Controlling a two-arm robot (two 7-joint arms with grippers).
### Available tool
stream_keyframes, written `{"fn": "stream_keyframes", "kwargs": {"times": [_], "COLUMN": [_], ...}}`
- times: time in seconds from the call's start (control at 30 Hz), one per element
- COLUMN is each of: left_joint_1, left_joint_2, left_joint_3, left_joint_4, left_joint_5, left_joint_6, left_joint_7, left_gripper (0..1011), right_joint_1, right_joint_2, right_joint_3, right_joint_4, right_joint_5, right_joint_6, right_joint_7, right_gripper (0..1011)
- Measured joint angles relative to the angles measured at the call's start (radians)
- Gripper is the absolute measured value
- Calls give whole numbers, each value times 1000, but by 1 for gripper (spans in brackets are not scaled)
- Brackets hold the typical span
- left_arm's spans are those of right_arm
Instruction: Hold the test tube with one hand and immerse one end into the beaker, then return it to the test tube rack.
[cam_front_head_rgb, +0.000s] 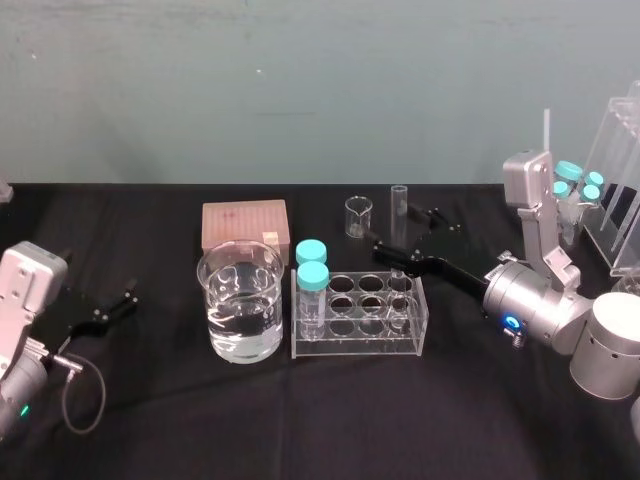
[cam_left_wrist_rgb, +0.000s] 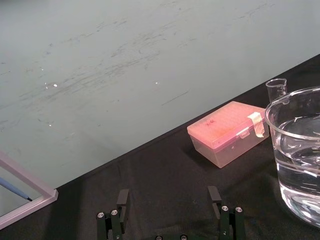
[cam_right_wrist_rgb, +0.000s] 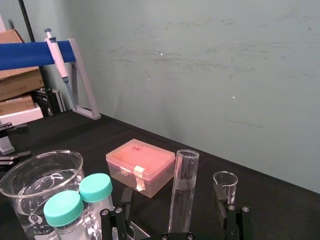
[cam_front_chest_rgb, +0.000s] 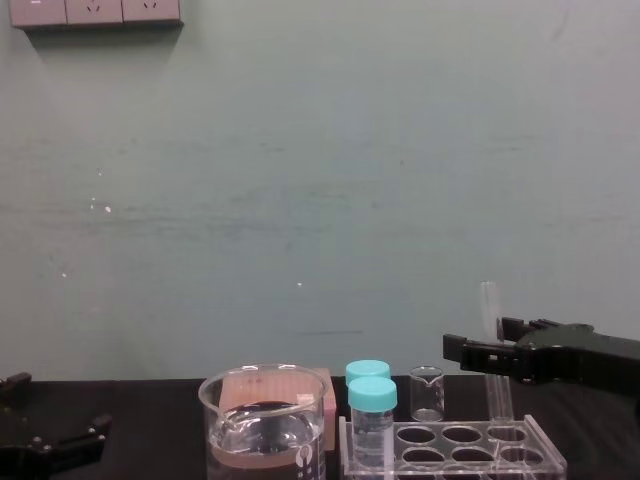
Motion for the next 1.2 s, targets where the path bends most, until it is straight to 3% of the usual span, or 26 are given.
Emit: {"fn": "stream_keyframes", "kwargs": {"times": [0.13, 0.47, 0.6, 0.93, 1.2], "left_joint_1": [0, 0, 0, 0, 0], "left_joint_2": [0, 0, 0, 0, 0], "left_joint_3": [0, 0, 0, 0, 0], "left_joint_4": [0, 0, 0, 0, 0], "left_joint_5": [0, 0, 0, 0, 0], "left_joint_6": [0, 0, 0, 0, 0], "left_joint_7": [0, 0, 0, 0, 0], "left_gripper": [1000, 1000, 1000, 1000, 1000], "right_joint_1": [-1, -2, -3, -3, -3], "right_joint_2": [0, 1, 1, 1, 1], "right_joint_3": [1, 2, 2, 2, 2], "right_joint_4": [-1, -3, -3, -4, -4], "right_joint_5": [2, 4, 5, 6, 7], "right_joint_6": [0, 1, 1, 2, 2], "right_joint_7": [0, -1, -1, 0, -1], "right_gripper": [966, 707, 542, 252, 224]}}
